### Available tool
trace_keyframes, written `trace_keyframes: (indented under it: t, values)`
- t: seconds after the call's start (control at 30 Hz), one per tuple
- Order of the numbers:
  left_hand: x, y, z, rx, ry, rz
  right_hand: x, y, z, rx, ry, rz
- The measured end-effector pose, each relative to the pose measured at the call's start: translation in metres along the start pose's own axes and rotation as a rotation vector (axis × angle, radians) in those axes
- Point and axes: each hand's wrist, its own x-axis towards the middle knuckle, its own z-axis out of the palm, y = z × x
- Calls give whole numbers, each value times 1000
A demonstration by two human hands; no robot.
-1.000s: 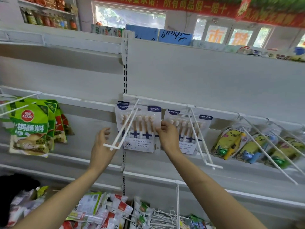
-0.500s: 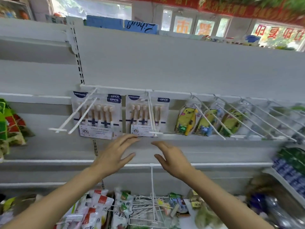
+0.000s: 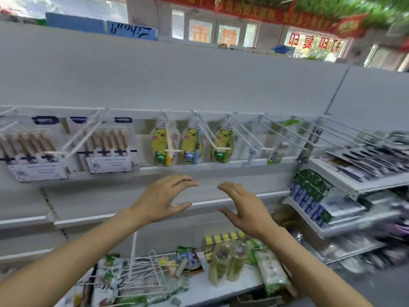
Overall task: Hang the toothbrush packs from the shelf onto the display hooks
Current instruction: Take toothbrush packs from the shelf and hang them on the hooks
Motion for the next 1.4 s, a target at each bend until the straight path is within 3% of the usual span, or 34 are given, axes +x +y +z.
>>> trace_keyframes:
  t: [0.3,0.53,0.83,1.13,1.4]
  values:
    - [117,144,79,-60,-12,78,-111,148,-83,-40,3,72]
    - [214,211,139,-115,-14,141,-169,244,-131,-87,23,187]
    - [345,248,234,-179,-35,262,-192,382,-156,-116,41,311]
    - [479,267,324,-210,-95,256,-184,526,-184,-169,-4,367]
    - [553,279,389,-110,-207,75,-174,649,-190,-116,-17,394]
